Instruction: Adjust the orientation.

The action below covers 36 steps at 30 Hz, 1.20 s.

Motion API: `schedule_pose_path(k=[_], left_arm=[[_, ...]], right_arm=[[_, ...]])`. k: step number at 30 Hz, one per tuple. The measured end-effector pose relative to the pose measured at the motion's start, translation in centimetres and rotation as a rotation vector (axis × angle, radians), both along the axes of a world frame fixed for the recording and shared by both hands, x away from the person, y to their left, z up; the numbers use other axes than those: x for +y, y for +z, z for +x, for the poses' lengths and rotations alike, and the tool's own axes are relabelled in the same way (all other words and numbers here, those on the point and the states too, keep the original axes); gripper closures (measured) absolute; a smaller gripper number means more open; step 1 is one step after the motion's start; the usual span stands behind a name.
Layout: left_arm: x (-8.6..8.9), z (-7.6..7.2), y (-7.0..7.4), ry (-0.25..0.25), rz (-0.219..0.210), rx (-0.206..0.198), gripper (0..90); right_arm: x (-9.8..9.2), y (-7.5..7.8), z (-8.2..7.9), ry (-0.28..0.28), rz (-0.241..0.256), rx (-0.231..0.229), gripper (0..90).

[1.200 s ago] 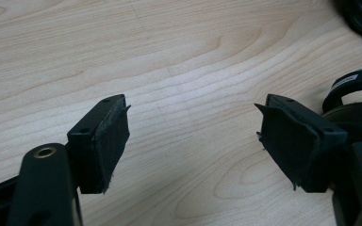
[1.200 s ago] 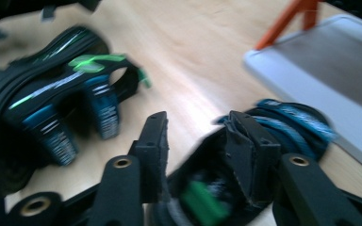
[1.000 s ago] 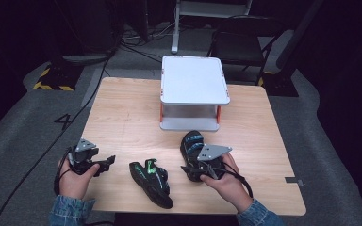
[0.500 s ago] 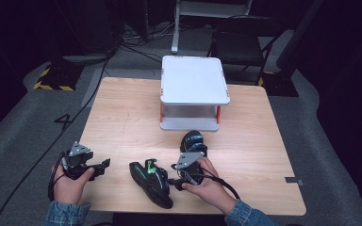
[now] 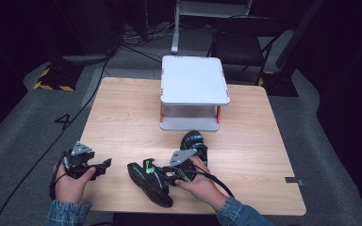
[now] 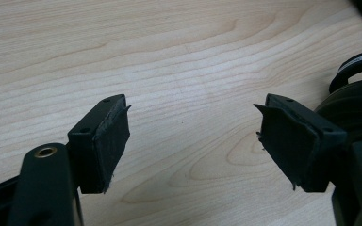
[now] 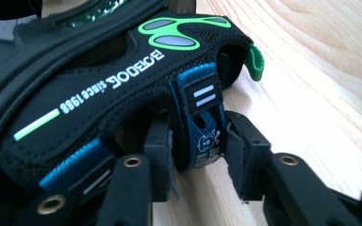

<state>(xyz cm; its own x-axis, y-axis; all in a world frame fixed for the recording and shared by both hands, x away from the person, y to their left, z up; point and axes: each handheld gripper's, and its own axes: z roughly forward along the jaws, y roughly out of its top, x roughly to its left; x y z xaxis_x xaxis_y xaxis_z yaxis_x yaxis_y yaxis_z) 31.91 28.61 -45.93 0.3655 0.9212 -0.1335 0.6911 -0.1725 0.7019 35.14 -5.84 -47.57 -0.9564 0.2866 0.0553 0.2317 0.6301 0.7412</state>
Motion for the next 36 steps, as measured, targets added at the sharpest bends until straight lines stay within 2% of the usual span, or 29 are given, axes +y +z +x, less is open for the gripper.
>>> schedule_pose_path(k=[2,4,5,8,11,15,17,20,23,24,25,27,29,32,36], left_arm=[[0.1,0.0,0.0,0.002,0.003,-0.004,24.9],[0.1,-0.1,0.0,0.007,-0.006,0.0,24.9],[0.2,-0.1,0.1,0.008,-0.004,-0.002,24.9],[0.2,0.0,0.1,0.005,0.0,-0.009,24.9],[0.2,0.0,0.1,0.007,0.0,-0.009,24.9],[0.1,0.0,0.1,0.002,0.0,-0.005,25.0],[0.0,0.0,0.1,0.002,0.001,-0.005,25.0],[0.0,0.1,0.0,-0.002,0.003,-0.004,24.9],[-0.1,0.1,0.0,0.0,0.0,-0.001,24.9],[-0.1,0.1,0.0,-0.001,0.002,-0.003,24.9],[-0.1,0.1,0.0,-0.002,0.002,-0.003,24.9],[-0.1,0.1,0.0,-0.002,0.003,-0.003,24.9],[-0.1,0.1,0.0,-0.003,0.003,-0.002,25.0],[-0.1,0.1,0.0,-0.002,0.001,-0.003,24.9],[0.0,0.1,0.0,-0.001,0.0,-0.001,24.9]], right_arm=[[0.0,0.5,0.0,-0.01,0.023,-0.011,67.0],[-0.2,1.4,0.1,-0.017,0.043,-0.045,67.2],[-0.3,1.9,0.2,-0.022,0.032,-0.093,67.3],[-0.7,3.0,0.4,-0.042,0.006,-0.172,67.4],[-1.3,3.9,0.4,-0.088,-0.014,-0.261,67.5],[-1.8,4.3,0.2,-0.134,-0.047,-0.346,67.5],[-1.9,4.3,0.0,-0.144,-0.061,-0.373,67.3],[-1.6,4.2,-0.5,-0.123,-0.071,-0.368,66.1],[-1.1,3.9,-1.4,-0.063,-0.062,-0.327,62.0],[-0.9,3.7,-1.7,-0.034,-0.057,-0.309,59.9],[-0.7,3.5,-2.1,-0.009,-0.039,-0.312,58.0],[-0.2,3.3,-2.6,0.015,-0.02,-0.3,54.3],[0.2,3.2,-2.7,0.043,0.004,-0.261,51.6],[0.8,2.6,-2.6,0.072,0.012,-0.233,49.6],[1.1,2.5,-2.9,0.099,0.012,-0.24,45.0]])
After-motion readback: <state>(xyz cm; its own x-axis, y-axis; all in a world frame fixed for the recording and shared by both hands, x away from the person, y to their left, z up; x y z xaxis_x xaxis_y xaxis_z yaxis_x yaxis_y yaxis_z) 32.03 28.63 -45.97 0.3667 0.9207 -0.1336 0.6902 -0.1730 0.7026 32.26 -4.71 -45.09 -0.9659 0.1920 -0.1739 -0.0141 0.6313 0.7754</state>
